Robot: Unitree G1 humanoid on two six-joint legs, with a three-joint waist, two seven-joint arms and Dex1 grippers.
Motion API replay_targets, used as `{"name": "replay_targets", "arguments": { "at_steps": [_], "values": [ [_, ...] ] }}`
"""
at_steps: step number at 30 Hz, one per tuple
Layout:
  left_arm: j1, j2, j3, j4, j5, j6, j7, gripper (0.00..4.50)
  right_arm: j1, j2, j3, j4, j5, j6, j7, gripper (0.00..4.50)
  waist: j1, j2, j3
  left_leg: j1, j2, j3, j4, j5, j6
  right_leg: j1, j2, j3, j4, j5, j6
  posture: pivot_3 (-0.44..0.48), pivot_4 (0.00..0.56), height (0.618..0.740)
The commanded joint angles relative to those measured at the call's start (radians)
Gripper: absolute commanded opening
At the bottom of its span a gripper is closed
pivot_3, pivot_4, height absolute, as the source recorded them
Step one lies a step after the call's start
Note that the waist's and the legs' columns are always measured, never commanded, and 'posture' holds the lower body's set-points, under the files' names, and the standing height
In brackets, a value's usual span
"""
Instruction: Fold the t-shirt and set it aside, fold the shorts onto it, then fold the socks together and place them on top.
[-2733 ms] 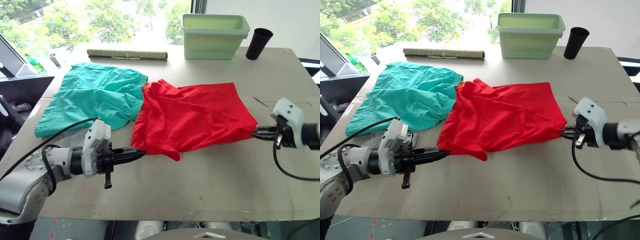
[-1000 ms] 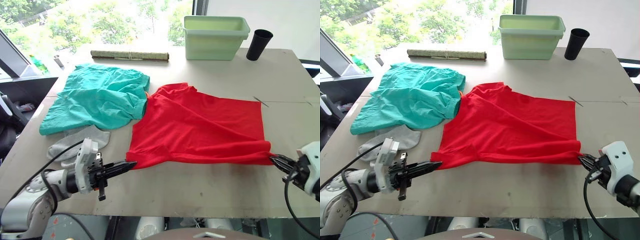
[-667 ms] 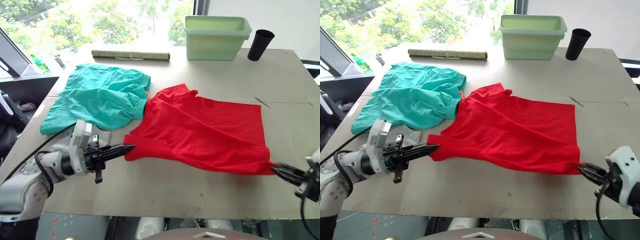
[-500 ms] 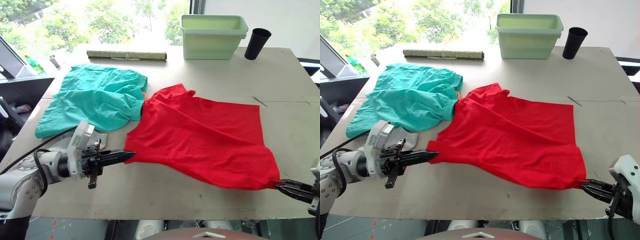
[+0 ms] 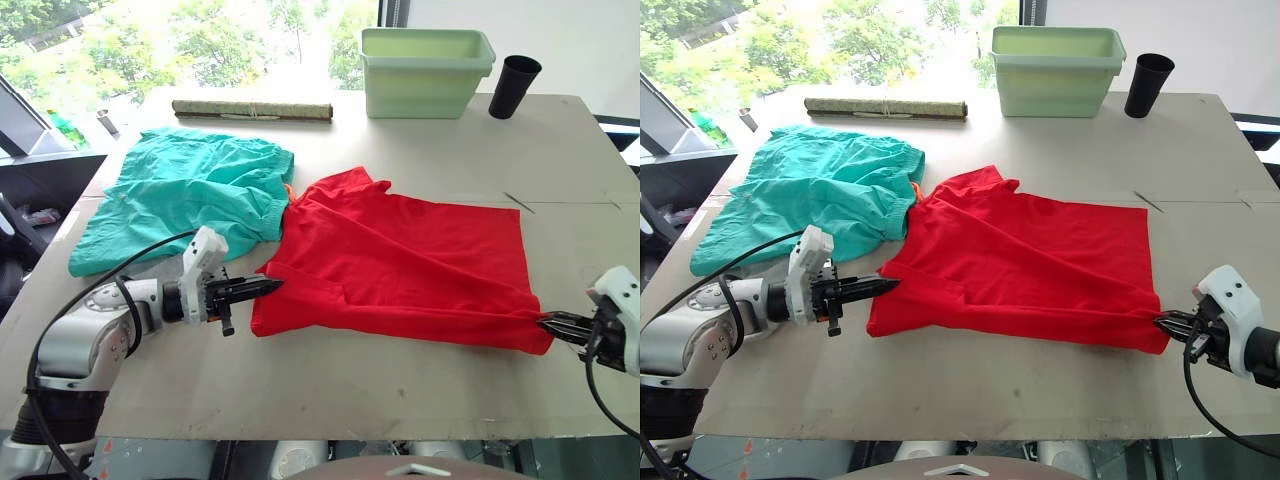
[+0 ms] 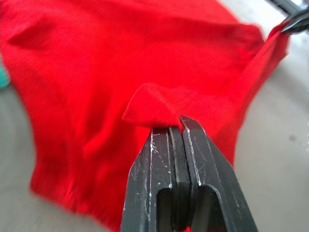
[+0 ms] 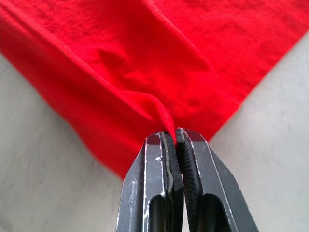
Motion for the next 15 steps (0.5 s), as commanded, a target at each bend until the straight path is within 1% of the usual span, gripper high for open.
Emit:
{"name": "replay_targets", "arguments": {
  "at_steps": [1,6,9,10,11,12,13,15],
  "values": [
    [0.007,-0.014,0.046,-0.016,-0.006,-0.042,-0.003,0.0,-0.045,-0.011,0.029,0.007,-0.013,0.026,-0.036,0.07,0.003,0.0,0.0,0.0,0.0,0.0,0.0,0.0,0.0,0.0,0.0,0.0,0.0,0.0,0.0,0.0,0.15,0.74],
    [0.022,-0.058,0.071,-0.03,-0.01,-0.103,0.005,0.0,-0.075,-0.022,0.084,0.013,-0.037,0.043,-0.053,0.07,0.002,0.0,0.0,0.0,0.0,0.0,0.0,0.0,0.0,0.0,-0.001,-0.001,0.001,0.0,0.0,0.0,0.15,0.74],
    [0.037,-0.064,0.077,-0.012,-0.008,-0.09,0.013,0.0,-0.085,-0.039,0.125,0.023,-0.092,-0.01,-0.056,0.07,0.0,0.0,0.0,0.0,0.0,0.0,0.0,0.0,0.0,0.0,-0.001,-0.001,0.001,0.0,0.0,0.0,0.15,0.74],
    [0.04,-0.061,0.079,-0.003,-0.008,-0.082,0.014,0.0,-0.083,-0.044,0.133,0.025,-0.106,-0.029,-0.051,0.65,0.0,0.0,0.0,0.0,0.0,0.0,0.0,0.0,0.0,0.0,-0.001,-0.001,0.001,0.0,0.0,0.0,0.15,0.74],
    [0.045,-0.065,0.091,0.001,-0.019,-0.068,0.026,0.34,-0.071,-0.041,0.126,0.022,-0.113,-0.037,-0.052,1.01,0.0,0.0,0.0,0.0,0.0,0.0,0.0,0.0,0.0,0.0,-0.001,-0.001,0.001,0.0,0.0,0.0,0.15,0.74],
    [0.05,-0.074,0.119,0.01,-0.03,-0.06,0.052,0.7,-0.048,-0.017,0.083,0.0,-0.106,-0.052,-0.054,1.42,0.0,0.0,0.0,0.0,0.0,0.0,0.0,0.0,0.0,0.0,-0.001,-0.001,0.001,0.0,0.0,0.0,0.15,0.74],
    [0.052,-0.085,0.152,0.016,-0.049,-0.043,0.083,0.95,-0.034,0.021,0.024,-0.03,-0.073,-0.043,-0.061,1.85,0.001,0.0,0.0,0.0,0.0,0.0,0.0,0.0,0.0,0.0,-0.001,-0.001,0.001,0.0,0.0,0.0,0.15,0.74],
    [0.05,-0.098,0.204,0.023,-0.095,0.008,0.129,1.83,-0.018,0.079,-0.065,-0.079,-0.018,-0.033,-0.069,2.79,0.002,0.0,0.0,0.0,0.001,-0.001,0.0,0.0,0.0,0.0,-0.001,-0.002,0.001,0.0,0.0,0.0,0.15,0.74]
  ]
}}
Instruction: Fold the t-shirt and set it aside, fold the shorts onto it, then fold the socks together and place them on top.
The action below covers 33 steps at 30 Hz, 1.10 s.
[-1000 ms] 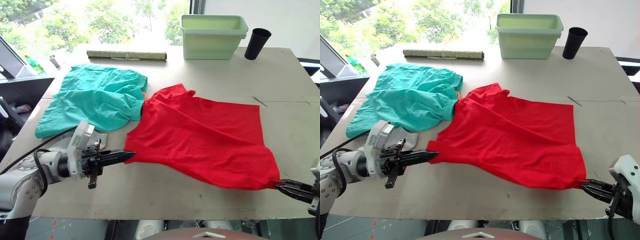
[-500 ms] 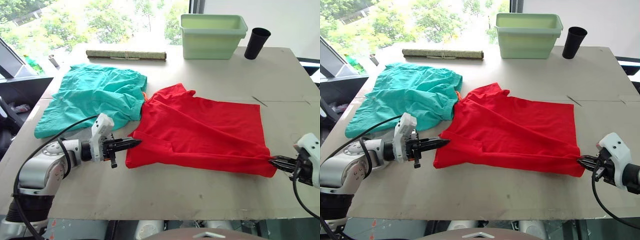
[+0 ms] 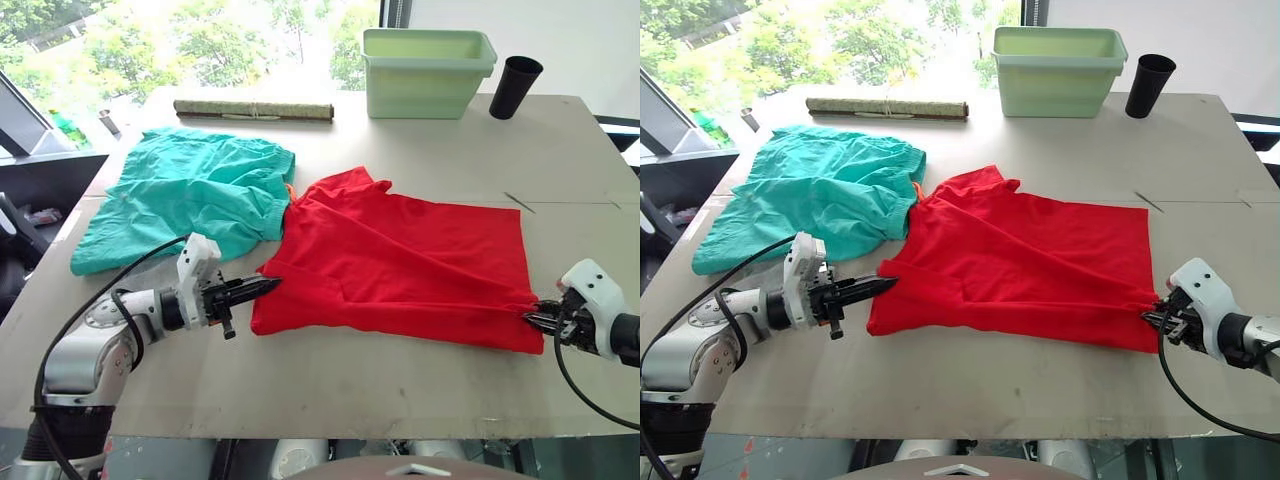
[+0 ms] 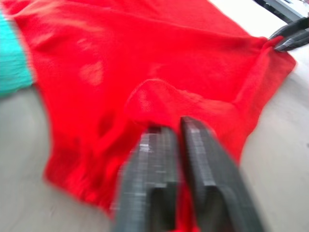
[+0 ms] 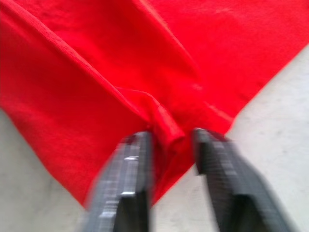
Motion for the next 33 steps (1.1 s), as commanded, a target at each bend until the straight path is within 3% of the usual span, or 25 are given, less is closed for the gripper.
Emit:
{"name": "replay_targets", "arguments": {
  "at_steps": [1,3,6,8,11,12,13,17,21,25,30,33],
  "values": [
    [0.0,-0.004,0.137,0.003,-0.127,0.112,0.067,2.31,0.029,0.087,-0.195,-0.123,0.114,-0.004,-0.008,3.24,-0.001,0.0,0.0,0.0,0.0,0.0,0.0,0.0,0.0,0.0,0.0,0.0,0.0,0.0,0.0,0.0,0.15,0.74],
    [0.002,-0.001,0.194,0.006,-0.2,0.181,0.079,3.39,0.072,0.145,-0.281,-0.21,0.194,0.0,0.001,3.28,-0.001,0.0,0.0,0.0,0.0,0.0,0.0,0.0,0.0,0.0,0.0,0.0,0.0,0.0,0.0,0.0,0.15,0.74],
    [-0.033,-0.009,0.21,-0.021,-0.312,0.258,0.058,3.17,0.104,0.229,-0.264,-0.328,0.266,0.012,-0.068,2.42,-0.002,-0.002,-0.001,0.0,0.0,-0.001,0.0,0.0,0.0,0.0,0.0,0.0,0.001,0.0,0.0,0.0,0.15,0.74],
    [-0.047,-0.056,0.156,-0.106,-0.374,0.305,0.112,2.21,0.092,0.276,-0.157,-0.351,0.222,-0.013,-0.134,1.44,-0.003,-0.002,-0.001,0.001,0.0,-0.001,0.0,0.0,0.0,0.0,-0.001,0.0,0.002,0.0,0.0,0.0,0.15,0.74],
    [-0.022,-0.165,0.033,-0.22,-0.344,0.31,0.229,0.75,0.084,0.392,0.027,-0.348,0.119,-0.079,-0.254,0.02,-0.001,-0.004,-0.003,0.001,-0.001,-0.001,0.0,0.0,0.0,0.001,-0.002,0.0,0.002,0.0,0.0,0.0,0.15,0.74],
    [-0.007,-0.198,0.003,-0.237,-0.316,0.291,0.252,0.26,0.085,0.425,0.079,-0.335,0.068,-0.112,-0.293,0.0,-0.002,-0.003,-0.003,0.001,-0.001,-0.001,0.0,0.0,0.0,0.001,-0.002,0.0,0.002,0.0,0.0,0.0,0.15,0.74],
    [0.006,-0.236,-0.028,-0.241,-0.28,0.265,0.285,0.11,0.093,0.461,0.131,-0.319,0.031,-0.139,-0.323,0.0,-0.003,-0.003,-0.004,0.001,-0.002,-0.001,0.0,0.0,0.0,0.0,-0.002,0.0,0.002,0.0,0.0,0.0,0.15,0.74],
    [0.04,-0.33,-0.116,-0.179,-0.099,0.154,0.41,0.11,0.166,0.551,0.273,-0.218,-0.124,-0.27,-0.409,0.0,-0.003,-0.002,-0.004,0.002,-0.001,0.0,0.0,0.0,-0.001,0.0,0.0,0.001,0.002,0.0,0.0,0.0,0.15,0.74],
    [0.06,-0.337,-0.104,-0.06,0.028,0.046,0.452,0.11,0.228,0.59,0.252,-0.097,-0.23,-0.389,-0.476,0.0,-0.003,-0.001,-0.006,0.002,-0.001,0.001,0.0,0.0,-0.001,0.0,0.001,0.002,0.002,0.0,0.0,0.0,0.15,0.74],
    [0.05,-0.34,-0.09,0.004,0.055,-0.005,0.452,0.11,0.247,0.581,0.215,-0.024,-0.246,-0.47,-0.464,0.0,-0.002,0.0,-0.017,0.003,-0.001,0.001,0.0,0.0,-0.001,0.0,0.0,0.002,0.002,0.0,0.0,0.0,0.15,0.74],
    [0.016,-0.357,-0.075,-0.012,0.011,-0.026,0.415,0.11,0.235,0.545,0.182,-0.065,-0.188,-0.497,-0.395,0.0,-0.002,0.003,-0.02,0.003,-0.001,0.001,0.0,0.0,0.0,0.0,0.0,0.002,0.003,0.0,-0.001,0.0,0.15,0.74],
    [-0.004,-0.295,-0.051,-0.064,-0.08,0.036,0.314,0.0,0.248,0.457,0.146,-0.145,-0.121,-0.454,-0.296,0.89,-0.002,0.003,-0.019,0.002,-0.001,0.001,0.0,0.0,0.0,0.0,0.0,0.002,0.003,0.0,-0.001,0.0,0.15,0.74]
  ]
}}
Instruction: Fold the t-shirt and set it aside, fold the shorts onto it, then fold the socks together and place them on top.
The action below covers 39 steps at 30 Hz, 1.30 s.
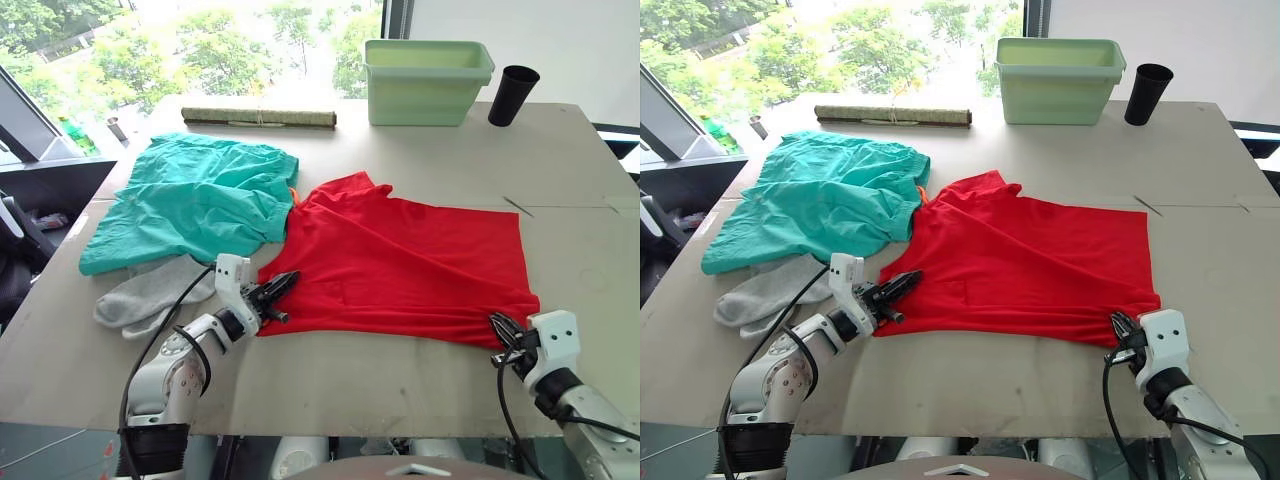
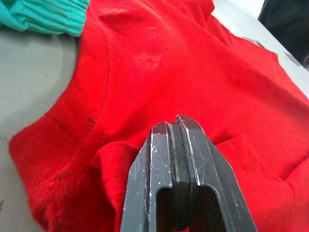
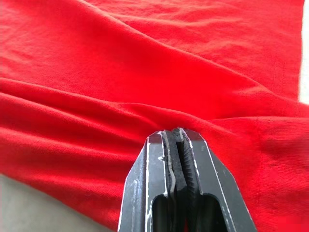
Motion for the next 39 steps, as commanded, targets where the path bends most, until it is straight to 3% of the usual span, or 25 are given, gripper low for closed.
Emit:
{"name": "replay_targets", "arguments": {
  "at_steps": [1,4,6,8,10,13,17,19,26,30,36,39],
  "values": [
    [-0.05,0.079,0.049,-0.059,-0.102,0.064,-0.102,0.68,0.017,-0.108,-0.08,-0.133,0.098,0.056,0.114,1.43,0.0,0.001,0.001,0.0,0.0,0.0,0.0,0.0,0.0,0.0,0.0,0.0,0.0,0.0,0.0,0.0,0.15,0.74],
    [-0.125,0.102,0.057,-0.05,-0.135,0.111,-0.09,1.74,-0.02,-0.186,-0.13,-0.162,0.136,0.104,0.143,2.65,0.0,0.0,0.001,-0.001,0.0,-0.001,0.0,0.0,0.0,-0.001,0.0,-0.001,0.0,0.0,0.0,0.0,0.15,0.74],
    [-0.171,0.098,0.025,-0.048,-0.098,0.12,-0.056,2.87,-0.071,-0.214,-0.132,-0.156,0.146,0.128,0.144,2.71,0.001,0.0,0.001,0.0,0.0,-0.001,0.0,0.0,0.0,0.0,0.0,0.0,0.0,0.0,0.0,0.0,0.15,0.74],
    [-0.196,0.12,-0.018,-0.053,-0.042,0.14,-0.03,2.87,-0.108,-0.243,-0.083,-0.154,0.129,0.14,0.164,2.71,0.0,0.0,0.001,0.0,0.0,0.0,0.0,0.0,0.0,0.0,0.0,0.0,0.0,0.0,0.0,0.0,0.15,0.74],
    [-0.209,0.2,-0.068,-0.069,-0.011,0.189,-0.074,2.87,-0.121,-0.282,-0.029,-0.167,0.124,0.161,0.202,2.71,-0.001,-0.001,0.002,0.0,0.0,0.0,0.0,0.0,0.0,0.0,0.001,0.0,-0.001,0.0,0.0,0.0,0.15,0.74],
    [-0.185,0.353,-0.083,-0.109,-0.085,0.212,-0.326,2.87,-0.097,-0.375,-0.023,-0.201,0.141,0.189,0.29,2.71,-0.002,-0.001,0.004,-0.001,0.0,-0.001,-0.001,0.0,0.0,-0.002,0.002,0.0,-0.001,-0.001,-0.001,0.0,0.15,0.74],
    [-0.088,0.545,-0.114,-0.14,0.006,0.056,-0.584,2.87,-0.009,-0.508,-0.116,-0.194,0.123,0.178,0.42,2.71,0.0,0.001,0.006,-0.002,0.0,0.0,-0.002,0.0,0.0,-0.002,0.002,0.001,-0.005,-0.001,-0.001,0.0,0.15,0.74],
    [-0.058,0.588,-0.126,-0.142,0.041,0.001,-0.64,2.87,0.02,-0.538,-0.156,-0.178,0.115,0.165,0.459,2.71,0.0,0.001,0.006,-0.002,0.0,0.0,-0.001,0.0,0.0,-0.002,0.001,0.001,-0.005,-0.001,-0.001,0.0,0.15,0.74],
    [-0.037,0.584,-0.175,-0.119,0.154,-0.105,-0.654,2.87,0.034,-0.583,-0.149,-0.071,0.006,0.097,0.494,2.71,0.005,-0.001,0.008,-0.002,0.0,-0.001,-0.001,0.0,0.001,-0.001,0.001,0.0,-0.003,-0.001,-0.001,0.0,0.15,0.74],
    [-0.067,0.525,-0.263,-0.054,0.316,-0.216,-0.574,2.87,-0.053,-0.602,-0.077,0.063,-0.048,0.075,0.504,2.71,0.002,0.0,0.008,-0.001,0.0,0.0,-0.001,0.0,0.001,-0.001,0.002,0.001,-0.003,-0.001,-0.001,0.0,0.15,0.74],
    [-0.051,0.509,-0.296,-0.074,0.32,-0.201,-0.601,0.11,-0.099,-0.639,-0.046,0.126,-0.063,0.043,0.573,0.03,0.001,-0.002,0.008,-0.001,0.0,0.0,-0.001,0.0,0.001,-0.001,0.002,0.001,-0.003,-0.001,-0.001,0.0,0.15,0.74],
    [0.001,0.532,-0.273,-0.142,0.26,-0.156,-0.627,0.11,-0.07,-0.67,-0.081,0.141,-0.066,0.026,0.618,0.03,0.001,-0.001,0.008,-0.001,0.0,0.0,-0.001,0.0,0.001,-0.001,0.002,0.002,-0.003,-0.001,-0.001,0.0,0.15,0.74]
  ]
}}
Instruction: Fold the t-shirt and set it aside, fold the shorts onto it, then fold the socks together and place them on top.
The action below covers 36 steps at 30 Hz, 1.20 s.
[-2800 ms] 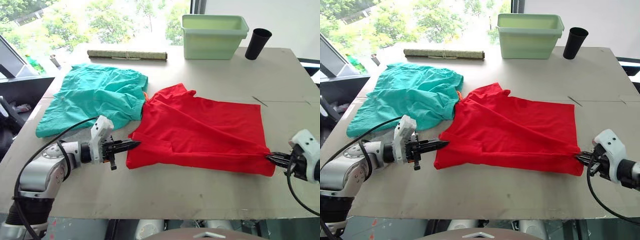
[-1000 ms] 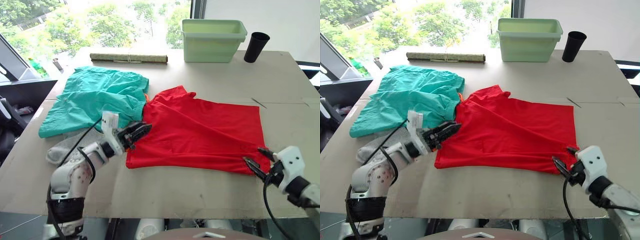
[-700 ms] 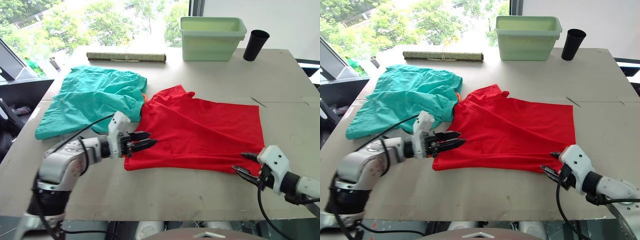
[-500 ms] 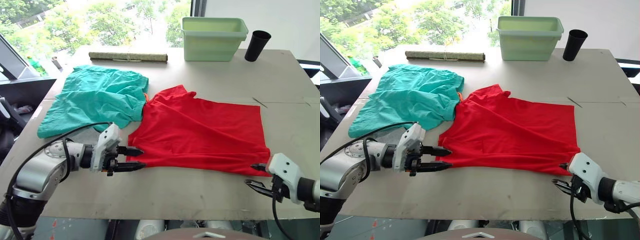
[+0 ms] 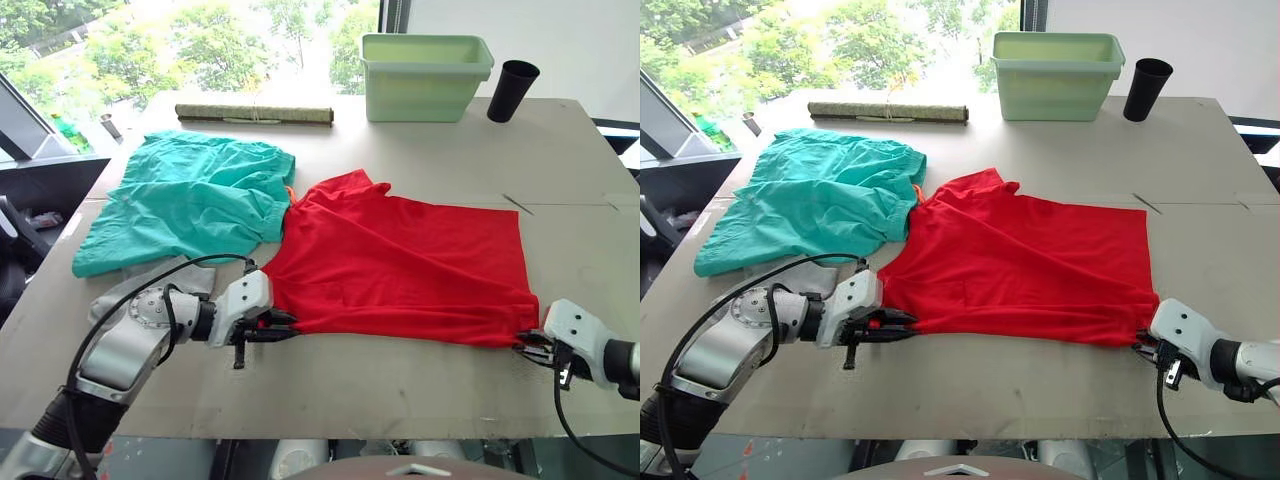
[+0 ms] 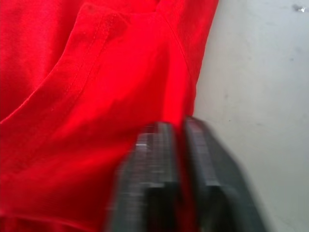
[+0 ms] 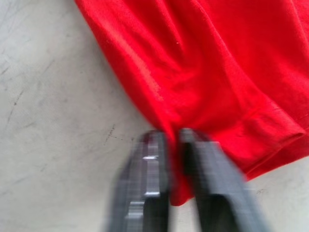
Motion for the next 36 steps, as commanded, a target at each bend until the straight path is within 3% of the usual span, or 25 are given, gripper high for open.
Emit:
{"name": "replay_targets", "arguments": {
  "at_steps": [1,5,9,10,13,14,16,18,20,22,24,29,33,36],
  "values": [
    [0.061,0.027,0.028,-0.1,-0.086,0.076,-0.034,0.11,0.038,-0.039,-0.061,0.021,-0.012,-0.01,0.053,0.03,0.001,0.0,0.0,0.0,0.0,0.0,0.0,0.0,0.0,0.0,0.0,0.0,0.0,0.0,0.0,0.0,0.15,0.74],
    [0.117,0.036,0.069,-0.194,-0.166,0.155,-0.019,0.11,0.088,-0.055,-0.145,0.018,0.012,-0.006,0.107,0.03,0.005,-0.001,0.001,-0.001,0.0,0.0,0.0,0.0,0.0,0.0,-0.001,-0.001,-0.001,0.0,0.0,0.0,0.15,0.74],
    [0.134,-0.013,0.12,-0.199,-0.214,0.179,0.039,0.11,0.083,-0.021,-0.182,0.037,0.012,-0.037,0.093,0.03,0.002,-0.001,0.001,0.0,0.0,-0.001,0.0,0.0,0.0,0.001,-0.001,0.0,0.0,0.0,0.0,0.0,0.15,0.74],
    [0.134,-0.023,0.142,-0.19,-0.242,0.196,0.042,0.0,0.09,-0.013,-0.192,0.033,0.025,-0.036,0.105,0.63,0.001,-0.001,0.001,0.0,0.0,-0.001,0.0,0.0,0.0,0.001,-0.001,-0.001,0.0,0.0,0.0,0.0,0.15,0.74],
    [0.102,-0.061,0.242,-0.148,-0.385,0.315,0.092,0.97,0.094,0.054,-0.256,-0.007,0.107,-0.014,0.106,1.78,0.002,0.0,0.001,0.001,0.0,-0.001,0.0,0.0,0.0,0.001,0.0,-0.001,0.001,0.0,0.0,0.0,0.15,0.74],
    [0.083,-0.075,0.278,-0.128,-0.434,0.361,0.118,1.55,0.091,0.075,-0.273,-0.029,0.136,0.003,0.1,2.39,0.002,0.0,0.001,0.001,0.0,-0.001,0.0,0.0,0.0,0.001,0.0,-0.001,0.001,0.0,0.0,0.0,0.15,0.74],
    [0.022,-0.075,0.339,-0.069,-0.53,0.465,0.146,2.35,0.093,0.135,-0.329,-0.093,0.226,0.025,0.092,3.16,0.003,0.0,0.002,0.0,0.001,-0.002,0.0,0.0,0.0,0.001,0.0,-0.002,0.001,0.0,0.0,0.0,0.15,0.74],
    [-0.122,-0.124,0.368,0.015,-0.562,0.528,0.265,2.35,0.059,0.211,-0.345,-0.198,0.353,0.055,0.037,3.16,0.005,-0.001,0.002,0.0,0.001,-0.002,0.001,0.0,0.0,0.001,0.0,-0.002,0.002,0.0,0.0,0.0,0.15,0.74],
    [-0.247,-0.174,0.363,0.094,-0.52,0.549,0.387,2.35,0.001,0.262,-0.312,-0.275,0.407,0.095,-0.05,3.16,0.005,-0.001,0.002,0.0,0.0,-0.004,0.002,0.0,0.0,0.001,0.0,-0.004,0.003,0.0,0.0,0.0,0.15,0.74],
    [-0.332,-0.204,0.338,0.162,-0.456,0.513,0.426,2.35,-0.065,0.294,-0.254,-0.334,0.432,0.136,-0.137,3.16,0.002,-0.002,0.002,0.0,-0.001,-0.004,0.003,0.0,0.0,0.002,-0.001,-0.003,0.003,0.001,0.001,0.0,0.15,0.74],
    [-0.481,-0.262,0.263,0.306,-0.334,0.488,0.531,2.35,-0.176,0.346,-0.149,-0.388,0.429,0.173,-0.257,3.16,0.0,-0.004,0.002,0.001,-0.001,-0.004,0.003,0.0,0.0,0.002,0.0,-0.003,0.003,0.001,0.001,0.0,0.15,0.74],
    [-0.774,-0.4,0.108,0.648,-0.092,0.318,0.589,2.35,-0.394,0.471,0.059,-0.422,0.359,0.275,-0.514,3.16,0.003,-0.005,0.002,-0.002,-0.002,-0.003,0.005,0.001,-0.001,0.0,0.001,-0.003,0.003,0.001,0.001,0.0,0.15,0.74],
    [-0.939,-0.484,0.04,0.938,0.059,0.151,0.61,2.4,-0.43,0.481,0.127,-0.448,0.327,0.333,-0.583,4.33,0.002,-0.005,0.003,-0.006,-0.002,-0.001,0.007,0.001,-0.001,-0.001,0.002,-0.004,0.002,0.001,0.002,0.0,0.15,0.74],
    [-1.026,-0.541,-0.004,1.105,0.153,0.051,0.602,2.4,-0.384,0.441,0.099,-0.493,0.33,0.35,-0.578,4.43,0.004,-0.006,0.003,-0.006,-0.004,-0.001,0.007,0.001,-0.001,-0.001,0.003,-0.005,0.001,0.0,0.003,0.0,0.15,0.74]
  ]
}}
